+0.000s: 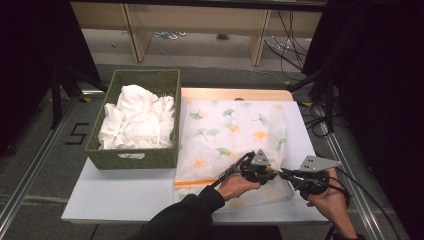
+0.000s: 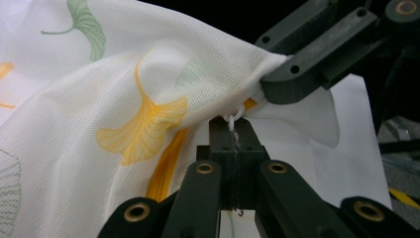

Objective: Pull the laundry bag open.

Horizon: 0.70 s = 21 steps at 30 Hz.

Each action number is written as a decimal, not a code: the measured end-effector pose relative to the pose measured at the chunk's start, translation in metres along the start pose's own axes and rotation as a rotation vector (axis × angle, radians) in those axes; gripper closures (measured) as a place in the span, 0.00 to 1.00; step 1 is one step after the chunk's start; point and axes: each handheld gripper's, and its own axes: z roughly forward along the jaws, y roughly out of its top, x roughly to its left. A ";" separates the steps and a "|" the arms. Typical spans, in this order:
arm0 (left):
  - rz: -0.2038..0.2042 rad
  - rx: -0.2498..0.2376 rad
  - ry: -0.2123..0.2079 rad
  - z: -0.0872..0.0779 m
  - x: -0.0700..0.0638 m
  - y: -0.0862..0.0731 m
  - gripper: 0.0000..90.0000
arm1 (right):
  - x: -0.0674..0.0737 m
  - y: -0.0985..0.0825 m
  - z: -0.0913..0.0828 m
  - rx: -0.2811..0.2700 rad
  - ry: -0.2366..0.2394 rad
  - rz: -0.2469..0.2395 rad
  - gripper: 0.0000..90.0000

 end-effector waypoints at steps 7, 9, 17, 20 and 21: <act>0.016 0.038 0.025 0.002 0.008 -0.001 0.99 | -0.003 -0.001 -0.004 0.011 -0.045 -0.008 0.95; 0.011 0.043 0.035 0.001 0.009 -0.002 0.99 | -0.007 -0.003 -0.008 0.013 -0.051 0.014 0.95; 0.018 0.088 0.048 -0.008 0.020 -0.009 0.99 | -0.015 -0.011 -0.012 0.032 -0.092 0.033 0.96; -0.004 0.090 0.061 -0.014 0.022 -0.013 0.99 | -0.019 -0.015 -0.012 0.040 -0.100 0.034 0.96; -0.007 0.089 0.064 -0.016 0.023 -0.015 0.99 | -0.020 -0.016 -0.012 0.042 -0.086 0.045 0.96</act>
